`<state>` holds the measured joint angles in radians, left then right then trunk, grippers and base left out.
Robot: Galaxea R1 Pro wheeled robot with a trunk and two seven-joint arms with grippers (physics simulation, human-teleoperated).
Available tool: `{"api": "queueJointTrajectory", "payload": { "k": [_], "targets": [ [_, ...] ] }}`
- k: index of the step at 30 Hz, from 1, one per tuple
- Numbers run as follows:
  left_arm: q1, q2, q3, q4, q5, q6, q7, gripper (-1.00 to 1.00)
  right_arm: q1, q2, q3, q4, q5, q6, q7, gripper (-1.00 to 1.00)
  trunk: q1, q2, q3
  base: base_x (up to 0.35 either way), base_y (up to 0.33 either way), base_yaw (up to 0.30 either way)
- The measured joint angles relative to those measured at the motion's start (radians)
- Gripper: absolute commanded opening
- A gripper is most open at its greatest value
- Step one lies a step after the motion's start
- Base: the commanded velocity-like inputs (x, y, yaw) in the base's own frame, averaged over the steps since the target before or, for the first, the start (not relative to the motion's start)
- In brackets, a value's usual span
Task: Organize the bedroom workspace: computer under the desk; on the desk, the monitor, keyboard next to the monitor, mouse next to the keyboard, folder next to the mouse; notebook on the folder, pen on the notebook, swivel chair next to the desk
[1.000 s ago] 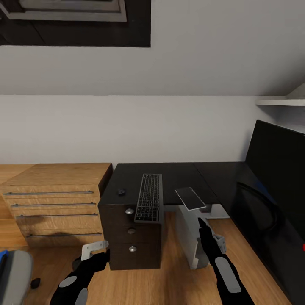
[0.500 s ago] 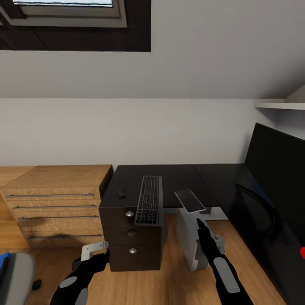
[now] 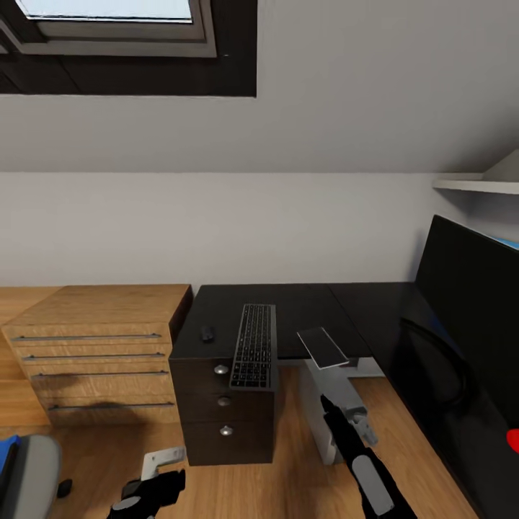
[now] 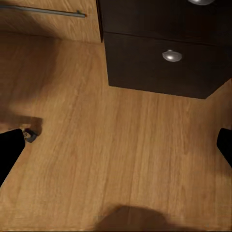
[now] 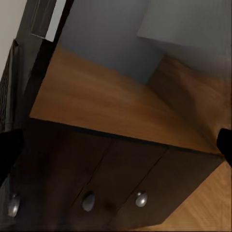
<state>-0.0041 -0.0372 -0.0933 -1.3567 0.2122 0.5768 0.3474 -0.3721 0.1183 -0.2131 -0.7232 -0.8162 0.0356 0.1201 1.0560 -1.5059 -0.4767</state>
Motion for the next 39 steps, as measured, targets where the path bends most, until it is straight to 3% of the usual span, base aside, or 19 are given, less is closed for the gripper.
{"api": "queueJointTrajectory", "payload": {
  "k": [3, 4, 5, 6, 8, 13, 15, 17, 21, 39],
  "targets": [
    [0.000, 0.000, 0.000, 0.057, 0.000, -0.020, -0.001, 1.00, 0.000, -0.005, 0.001, 0.072, 0.090, -0.042, 0.000, 1.00, -0.011, 0.021, 0.009, 0.000, 0.000, 0.000],
    [0.000, 0.000, 0.000, 0.096, 0.000, -0.045, -0.002, 1.00, 0.000, -0.007, 0.002, 0.123, 0.153, -0.084, 0.000, 1.00, -0.015, 0.028, 0.012, 0.000, 0.000, 0.000],
    [0.000, 0.000, 0.000, 0.117, -0.001, -0.062, -0.002, 1.00, 0.000, -0.008, 0.002, 0.150, 0.185, -0.111, -0.001, 1.00, -0.019, 0.035, 0.016, 0.000, 0.000, 0.000],
    [0.000, 0.000, 0.000, 0.176, -0.001, -0.125, -0.004, 1.00, 0.000, -0.010, 0.003, 0.220, 0.272, -0.200, -0.001, 1.00, -0.023, 0.042, 0.019, 0.000, 0.000, 0.000],
    [0.000, 0.000, 0.000, 0.244, -0.001, -0.201, -0.006, 1.00, 0.000, -0.011, 0.002, 0.290, 0.353, -0.306, -0.001, 1.00, -0.031, 0.056, 0.025, 0.000, 0.000, 0.000],
    [0.000, 0.000, 0.000, 0.393, 0.001, -0.347, -0.005, 1.00, 0.000, -0.011, 0.002, 0.432, 0.462, -0.505, -0.002, 1.00, -0.050, 0.091, 0.041, 0.000, 0.000, 0.000],
    [0.000, 0.000, 0.000, 0.438, 0.001, -0.389, -0.005, 1.00, 0.000, -0.011, 0.002, 0.472, 0.483, -0.555, -0.002, 1.00, -0.058, 0.105, 0.047, 0.000, 0.000, 0.000],
    [0.000, 0.000, 0.000, 0.526, 0.002, -0.499, -0.005, 1.00, 0.001, -0.024, 0.005, 0.543, 0.504, -0.634, -0.003, 1.00, -0.065, 0.119, 0.053, 0.000, 0.000, 0.000],
    [0.000, -0.001, -0.001, 0.561, 0.001, -0.562, -0.005, 1.00, 0.001, -0.044, 0.001, 0.607, 0.515, -0.655, -0.004, 1.00, -0.081, 0.147, 0.066, 0.000, 0.000, 0.000],
    [0.000, -0.001, 0.000, 0.616, -0.001, -0.586, 0.000, 1.00, 0.000, -0.052, 0.026, 0.660, 0.526, -0.666, -0.001, 1.00, -0.149, 0.273, 0.122, -0.025, 0.000, 0.000]
  ]
}}
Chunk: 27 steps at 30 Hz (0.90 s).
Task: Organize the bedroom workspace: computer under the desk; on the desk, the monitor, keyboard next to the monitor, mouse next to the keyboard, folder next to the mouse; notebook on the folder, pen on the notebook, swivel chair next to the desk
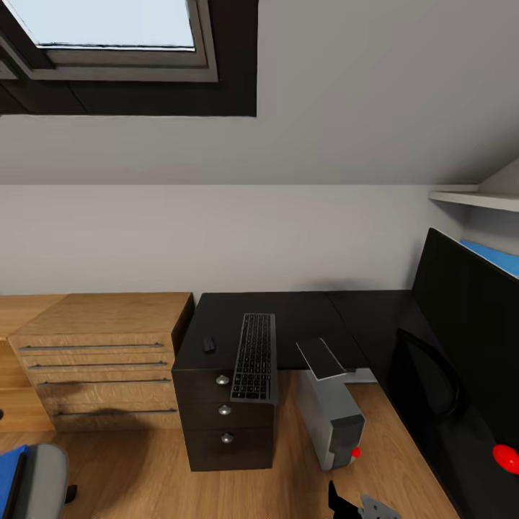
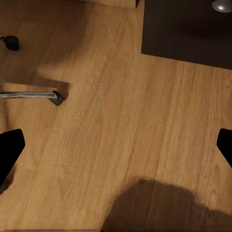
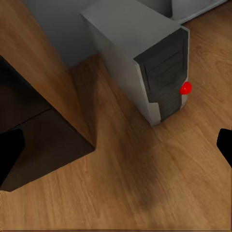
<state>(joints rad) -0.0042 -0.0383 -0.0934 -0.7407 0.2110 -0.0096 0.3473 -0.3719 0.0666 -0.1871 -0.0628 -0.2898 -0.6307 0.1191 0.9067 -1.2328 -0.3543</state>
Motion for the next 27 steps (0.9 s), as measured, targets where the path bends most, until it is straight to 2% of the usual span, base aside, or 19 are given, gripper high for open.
{"api": "queueJointTrajectory", "payload": {
  "k": [6, 12, 16, 27],
  "targets": [
    [0.000, 0.002, 0.003, 0.002, 0.002, 0.001, 0.001, 1.00, 0.000, 0.002, 0.009, 0.001, 0.005, 0.000, 0.000, 1.00, -0.023, 0.042, 0.019, -0.279, 0.000, 0.000],
    [0.000, 0.001, 0.003, 0.005, 0.004, 0.001, 0.001, 1.00, 0.000, 0.002, 0.048, 0.002, 0.051, 0.000, -0.001, 1.00, -0.046, 0.084, 0.038, -0.252, 0.000, 0.000],
    [0.000, 0.001, 0.003, 0.043, 0.003, 0.001, 0.001, 1.00, 0.000, 0.003, 0.064, 0.003, 0.073, 0.001, -0.002, 1.00, -0.061, 0.112, 0.050, -0.054, 0.000, 0.000],
    [0.000, 0.001, 0.002, 0.065, 0.002, 0.000, 0.002, 1.00, 0.000, 0.005, 0.069, 0.004, 0.080, 0.001, -0.002, 1.00, -0.104, 0.189, 0.085, -0.062, 0.000, 0.000]
  ]
}}
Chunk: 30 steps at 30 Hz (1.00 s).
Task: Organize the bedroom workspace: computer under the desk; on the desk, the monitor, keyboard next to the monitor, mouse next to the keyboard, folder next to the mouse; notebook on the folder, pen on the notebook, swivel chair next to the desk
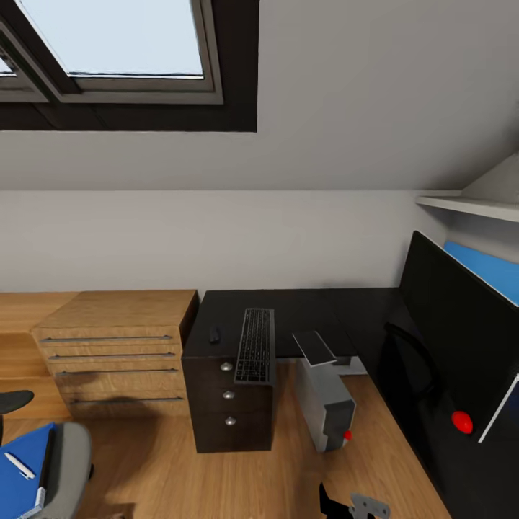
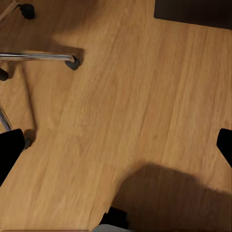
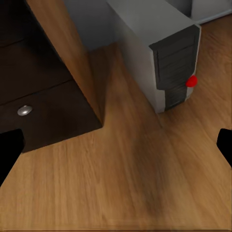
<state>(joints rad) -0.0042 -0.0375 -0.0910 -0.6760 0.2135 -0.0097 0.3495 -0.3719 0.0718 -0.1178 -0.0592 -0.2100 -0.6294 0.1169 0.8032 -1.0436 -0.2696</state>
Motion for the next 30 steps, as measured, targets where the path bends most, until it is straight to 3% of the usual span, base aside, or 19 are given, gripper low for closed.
{"api": "queueJointTrajectory", "payload": {
  "k": [11, 25, 26, 27, 30],
  "targets": [
    [0.000, 0.000, 0.000, 0.000, 0.000, 0.000, 0.000, 1.00, 0.000, 0.001, 0.000, 0.000, 0.000, -0.001, 0.000, 1.00, -0.042, 0.077, 0.035, -0.270, 0.000, 0.000],
    [0.000, 0.000, -0.002, -0.018, -0.001, 0.000, -0.001, 1.00, 0.000, 0.001, 0.003, -0.011, -0.002, -0.018, 0.000, 1.00, -0.096, 0.175, 0.078, -0.029, 0.000, 0.000],
    [0.000, 0.000, -0.002, -0.030, -0.001, 0.000, -0.001, 1.00, 0.000, 0.002, 0.003, -0.016, -0.003, -0.022, 0.000, 1.00, -0.100, 0.182, 0.082, 0.000, 0.000, 0.000],
    [0.000, -0.003, -0.006, -0.138, -0.002, 0.008, -0.004, 1.00, -0.002, 0.005, 0.003, -0.109, -0.008, -0.025, -0.004, 1.00, -0.104, 0.189, 0.085, 0.000, 0.000, 0.000],
    [0.000, -0.004, -0.008, -0.281, -0.001, 0.025, -0.003, 1.00, 0.000, 0.029, 0.002, -0.247, -0.004, 0.019, -0.016, 1.00, -0.115, 0.210, 0.095, 0.000, 0.000, 0.000]
  ]
}}
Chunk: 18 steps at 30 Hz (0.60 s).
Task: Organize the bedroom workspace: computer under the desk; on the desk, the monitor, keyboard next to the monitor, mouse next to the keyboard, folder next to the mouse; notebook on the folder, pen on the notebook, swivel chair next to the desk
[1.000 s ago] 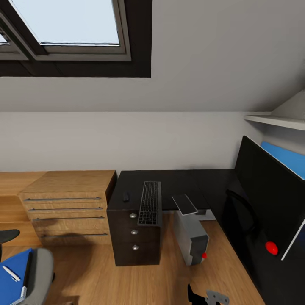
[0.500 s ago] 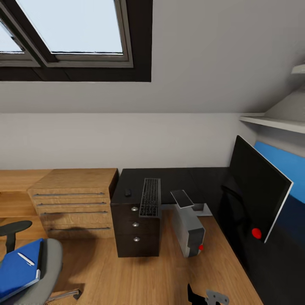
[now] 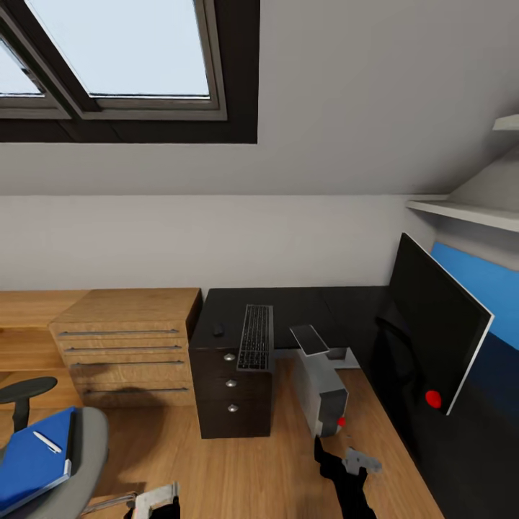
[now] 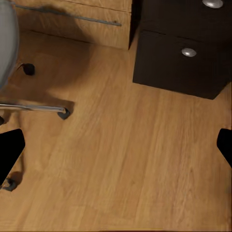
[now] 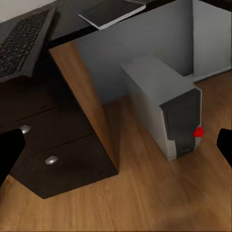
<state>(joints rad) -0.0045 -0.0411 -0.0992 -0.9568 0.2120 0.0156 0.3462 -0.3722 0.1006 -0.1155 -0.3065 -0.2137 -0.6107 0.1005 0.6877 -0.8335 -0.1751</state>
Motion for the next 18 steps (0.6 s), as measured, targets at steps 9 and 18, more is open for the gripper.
{"api": "queueJointTrajectory", "payload": {
  "k": [9, 18],
  "targets": [
    [0.000, -0.003, 0.000, -0.438, 0.000, 0.351, 0.000, 1.00, 0.006, 0.042, 0.030, -0.612, 0.034, 0.662, -0.231, 1.00, -0.035, 0.063, 0.028, 0.000, 0.000, 0.000],
    [-0.001, -0.034, -0.004, -0.638, 0.003, 0.559, -0.001, 1.00, 0.014, 0.045, 0.061, -1.067, -0.023, 1.254, -0.372, 1.00, -0.069, 0.126, 0.056, 0.000, 0.000, 0.000]
  ]
}}
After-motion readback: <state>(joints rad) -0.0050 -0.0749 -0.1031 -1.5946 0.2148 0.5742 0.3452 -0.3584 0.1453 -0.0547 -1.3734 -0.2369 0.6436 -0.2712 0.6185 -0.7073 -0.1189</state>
